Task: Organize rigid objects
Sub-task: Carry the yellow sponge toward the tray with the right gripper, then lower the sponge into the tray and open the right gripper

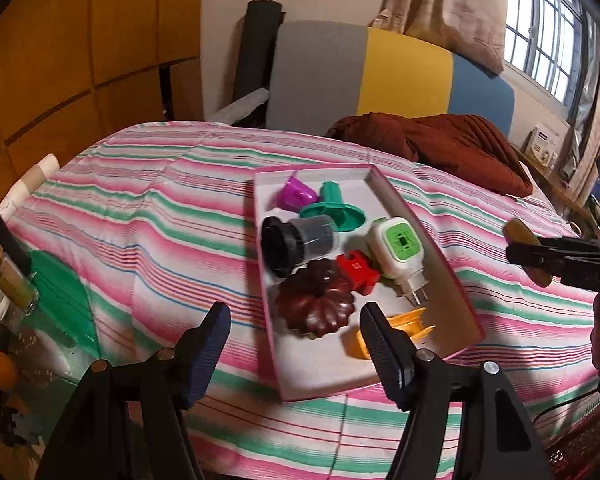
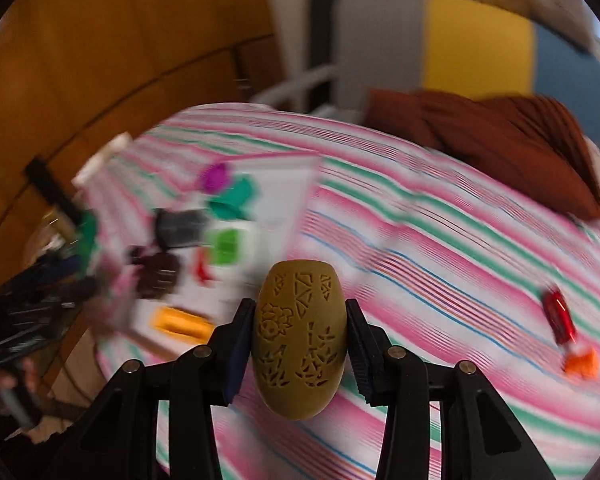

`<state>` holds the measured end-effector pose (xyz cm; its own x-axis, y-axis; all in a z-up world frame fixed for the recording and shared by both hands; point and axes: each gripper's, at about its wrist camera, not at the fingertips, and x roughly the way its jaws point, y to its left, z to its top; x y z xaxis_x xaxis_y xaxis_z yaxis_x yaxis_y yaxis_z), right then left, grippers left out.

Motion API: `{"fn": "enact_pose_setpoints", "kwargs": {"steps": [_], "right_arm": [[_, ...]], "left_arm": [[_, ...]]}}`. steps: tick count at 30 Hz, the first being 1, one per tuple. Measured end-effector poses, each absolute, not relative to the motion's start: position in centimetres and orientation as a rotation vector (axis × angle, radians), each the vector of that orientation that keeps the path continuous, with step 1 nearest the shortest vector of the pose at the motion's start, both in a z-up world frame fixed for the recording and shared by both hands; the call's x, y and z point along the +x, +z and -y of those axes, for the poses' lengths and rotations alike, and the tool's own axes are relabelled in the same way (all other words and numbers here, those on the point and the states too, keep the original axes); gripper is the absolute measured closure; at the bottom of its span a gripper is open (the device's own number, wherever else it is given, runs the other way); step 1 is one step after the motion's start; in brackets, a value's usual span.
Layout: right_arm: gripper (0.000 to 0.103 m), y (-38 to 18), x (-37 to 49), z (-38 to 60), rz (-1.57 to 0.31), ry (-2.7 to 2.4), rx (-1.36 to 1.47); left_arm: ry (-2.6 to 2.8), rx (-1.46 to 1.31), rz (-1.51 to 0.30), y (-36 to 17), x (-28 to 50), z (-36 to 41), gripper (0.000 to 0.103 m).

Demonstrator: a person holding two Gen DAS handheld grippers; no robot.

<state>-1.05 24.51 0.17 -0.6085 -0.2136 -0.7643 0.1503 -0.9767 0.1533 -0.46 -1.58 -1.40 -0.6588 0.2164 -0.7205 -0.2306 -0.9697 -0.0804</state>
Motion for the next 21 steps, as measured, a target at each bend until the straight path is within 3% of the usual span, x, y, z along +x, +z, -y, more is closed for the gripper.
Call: {"fn": "enact_pose_setpoints", "kwargs": {"steps": [9,14,21], "right_arm": [[0.059,-1.4,-4.9,-14.2,-0.056,-2.433,1.241],[0.059,-4.5,-8.0,-13.6,-0.069,-2.461,1.367],[0.058,-4.7,-8.4,-12.8,-0.107,-2.473,1.332]], "left_arm": [[2.706,-1.168,0.019,-1.5,-0.5,3.4,0.037],[2.708,-1.172,0.008,-1.6,-0.7,3.4,0.037],[2.708,-1.154,-0.028,-1.4,-0.5,2.9,0.037]]}}
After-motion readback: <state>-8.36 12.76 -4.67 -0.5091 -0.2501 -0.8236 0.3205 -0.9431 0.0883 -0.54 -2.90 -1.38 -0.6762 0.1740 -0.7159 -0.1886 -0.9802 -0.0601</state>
